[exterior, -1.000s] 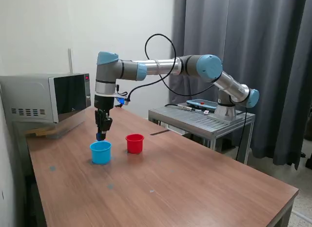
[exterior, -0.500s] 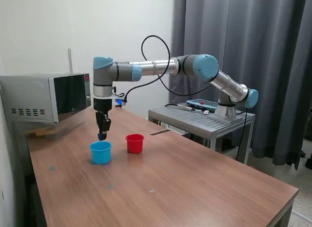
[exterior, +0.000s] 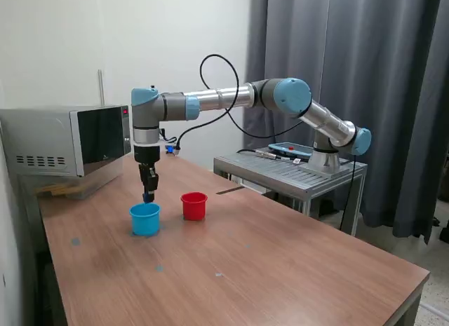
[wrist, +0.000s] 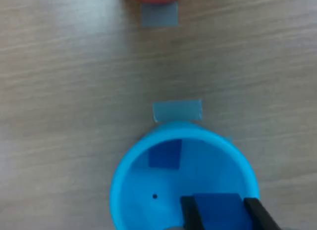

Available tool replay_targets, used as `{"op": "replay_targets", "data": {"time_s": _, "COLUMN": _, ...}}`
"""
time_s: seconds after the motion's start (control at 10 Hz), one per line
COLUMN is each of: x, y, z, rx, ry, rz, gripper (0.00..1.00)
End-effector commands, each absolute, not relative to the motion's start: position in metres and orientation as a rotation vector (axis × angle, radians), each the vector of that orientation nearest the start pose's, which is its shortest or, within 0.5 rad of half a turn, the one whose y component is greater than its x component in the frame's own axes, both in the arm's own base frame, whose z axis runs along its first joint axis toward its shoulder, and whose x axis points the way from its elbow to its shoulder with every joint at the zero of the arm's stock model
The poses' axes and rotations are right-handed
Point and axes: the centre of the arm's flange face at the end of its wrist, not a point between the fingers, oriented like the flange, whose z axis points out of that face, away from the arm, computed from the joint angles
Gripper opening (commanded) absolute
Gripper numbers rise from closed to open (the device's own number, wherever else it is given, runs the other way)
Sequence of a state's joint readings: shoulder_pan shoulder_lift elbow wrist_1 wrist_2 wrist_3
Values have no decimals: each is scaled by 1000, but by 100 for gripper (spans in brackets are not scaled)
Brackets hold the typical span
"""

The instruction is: Place red objects in the red bin, and blue objects in the blue bin.

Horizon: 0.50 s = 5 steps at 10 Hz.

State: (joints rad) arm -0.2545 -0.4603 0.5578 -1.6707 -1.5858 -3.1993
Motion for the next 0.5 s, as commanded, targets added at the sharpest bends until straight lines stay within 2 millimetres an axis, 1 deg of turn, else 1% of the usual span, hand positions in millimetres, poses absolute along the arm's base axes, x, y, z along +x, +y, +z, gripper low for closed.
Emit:
{"op": "replay_targets", "data": {"time_s": 0.0, "x": -870, "y": 94, "z": 191, "rx": -1967, "ry": 2407, "rz": -39, "gripper": 0}}
{"op": "replay_targets", "data": {"time_s": 0.1, "x": -870, "y": 98, "z": 190, "rx": -1963, "ry": 2410, "rz": -39, "gripper": 0}}
{"op": "replay_targets", "data": {"time_s": 0.4, "x": -871, "y": 100, "z": 186, "rx": -1956, "ry": 2417, "rz": -40, "gripper": 0}}
